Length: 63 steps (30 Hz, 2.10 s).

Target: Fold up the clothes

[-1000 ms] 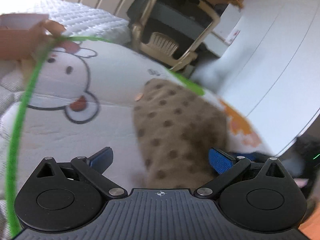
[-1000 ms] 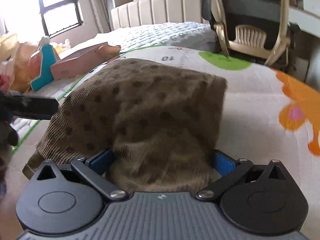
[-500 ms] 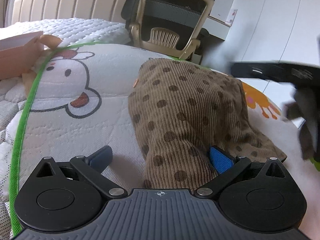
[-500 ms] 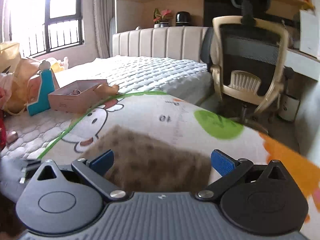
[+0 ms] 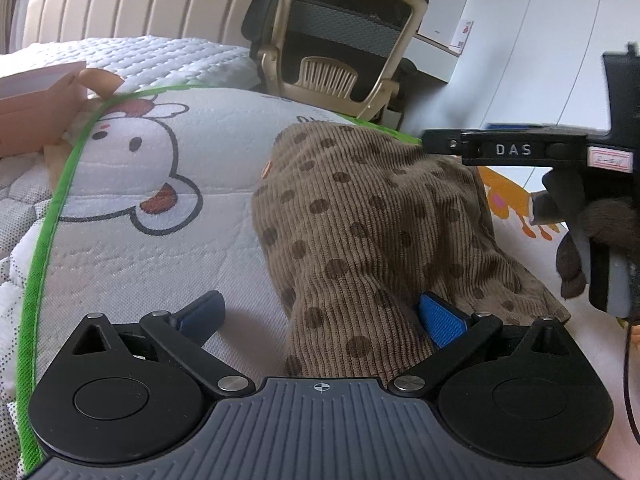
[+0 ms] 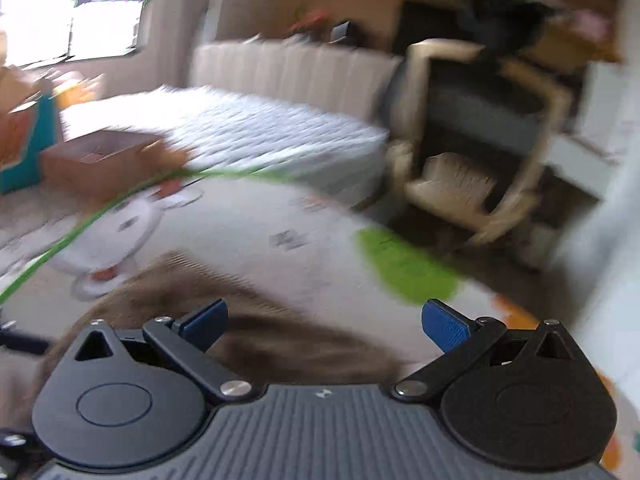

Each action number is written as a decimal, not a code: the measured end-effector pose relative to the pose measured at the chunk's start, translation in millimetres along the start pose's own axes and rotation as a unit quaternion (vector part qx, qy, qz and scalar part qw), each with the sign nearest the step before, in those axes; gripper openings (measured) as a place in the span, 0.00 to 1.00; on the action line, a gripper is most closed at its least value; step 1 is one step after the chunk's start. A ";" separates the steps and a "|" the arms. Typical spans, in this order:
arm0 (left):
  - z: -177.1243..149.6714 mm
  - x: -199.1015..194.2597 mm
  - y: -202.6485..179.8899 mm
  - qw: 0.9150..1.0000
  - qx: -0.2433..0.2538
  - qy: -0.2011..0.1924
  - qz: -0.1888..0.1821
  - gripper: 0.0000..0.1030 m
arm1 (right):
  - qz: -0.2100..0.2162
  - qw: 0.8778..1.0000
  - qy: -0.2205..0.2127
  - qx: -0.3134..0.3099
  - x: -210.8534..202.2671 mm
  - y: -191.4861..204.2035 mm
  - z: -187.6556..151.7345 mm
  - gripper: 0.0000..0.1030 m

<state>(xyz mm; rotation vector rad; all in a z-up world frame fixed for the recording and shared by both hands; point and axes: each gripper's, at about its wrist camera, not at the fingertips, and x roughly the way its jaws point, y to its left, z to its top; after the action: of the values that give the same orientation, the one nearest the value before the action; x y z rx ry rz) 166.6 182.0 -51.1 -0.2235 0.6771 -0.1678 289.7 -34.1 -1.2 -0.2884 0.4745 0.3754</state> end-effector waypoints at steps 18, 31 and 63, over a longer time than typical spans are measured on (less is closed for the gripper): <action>2.4 -0.5 3.7 1.000 -0.009 0.002 -0.013 1.00 | 0.097 0.992 0.074 0.025 -29.5 -25.7 -47.5 1.00; 53.1 43.6 25.5 0.982 -0.116 0.060 -0.137 1.00 | 0.125 0.987 0.096 0.037 -8.6 -23.6 -63.2 1.00; -42.4 -51.2 -35.4 0.995 -0.027 -0.011 0.098 1.00 | 0.093 0.987 0.114 0.061 -91.5 -9.7 -118.3 1.00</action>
<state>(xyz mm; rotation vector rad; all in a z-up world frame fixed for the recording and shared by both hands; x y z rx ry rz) 97.5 153.1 -43.3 -0.2097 0.6774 0.0403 172.4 -110.3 -55.2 -0.1692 0.7486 0.4954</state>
